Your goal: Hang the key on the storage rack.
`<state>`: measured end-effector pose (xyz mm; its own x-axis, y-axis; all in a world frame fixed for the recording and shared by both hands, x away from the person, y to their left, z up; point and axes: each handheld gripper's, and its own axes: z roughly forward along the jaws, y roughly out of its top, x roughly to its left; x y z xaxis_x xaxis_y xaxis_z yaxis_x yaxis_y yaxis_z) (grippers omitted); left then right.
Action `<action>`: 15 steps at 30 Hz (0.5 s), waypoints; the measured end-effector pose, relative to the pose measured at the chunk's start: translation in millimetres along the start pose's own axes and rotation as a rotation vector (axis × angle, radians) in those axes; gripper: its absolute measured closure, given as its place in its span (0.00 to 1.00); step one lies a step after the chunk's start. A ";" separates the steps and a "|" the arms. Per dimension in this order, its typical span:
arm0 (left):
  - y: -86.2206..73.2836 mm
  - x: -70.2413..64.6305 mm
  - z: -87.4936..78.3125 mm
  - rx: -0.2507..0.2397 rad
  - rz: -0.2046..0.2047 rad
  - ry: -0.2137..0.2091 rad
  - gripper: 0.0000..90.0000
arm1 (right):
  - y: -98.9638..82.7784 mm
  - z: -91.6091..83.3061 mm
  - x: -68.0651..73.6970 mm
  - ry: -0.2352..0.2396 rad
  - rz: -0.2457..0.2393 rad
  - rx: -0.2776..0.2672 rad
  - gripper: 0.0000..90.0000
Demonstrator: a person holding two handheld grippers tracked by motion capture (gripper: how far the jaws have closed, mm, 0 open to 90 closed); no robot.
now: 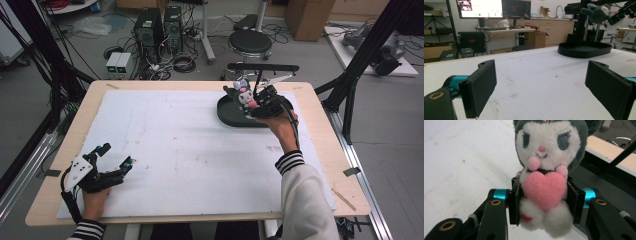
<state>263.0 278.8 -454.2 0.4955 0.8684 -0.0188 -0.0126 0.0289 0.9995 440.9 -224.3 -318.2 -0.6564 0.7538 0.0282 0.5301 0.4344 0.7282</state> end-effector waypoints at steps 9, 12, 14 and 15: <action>0.0 0.0 0.0 -0.001 0.000 0.000 0.12 | -0.7 -11.6 -11.3 -0.046 0.034 -0.043 0.61; -0.1 -0.1 -0.3 -0.002 0.000 -0.001 0.12 | 0.4 -16.6 -16.0 -0.063 0.033 -0.050 0.61; -0.1 -0.1 -0.4 -0.002 0.002 -0.001 0.12 | 1.8 -20.8 -19.1 -0.070 0.048 -0.061 0.61; -0.1 -0.1 -0.4 -0.003 0.001 -0.001 0.12 | 2.6 -22.7 -20.5 -0.076 0.050 -0.065 0.61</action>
<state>262.5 278.8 -454.3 0.4963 0.8680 -0.0178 -0.0159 0.0296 0.9994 443.6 -249.8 -301.3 -0.5858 0.8103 0.0156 0.5236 0.3637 0.7705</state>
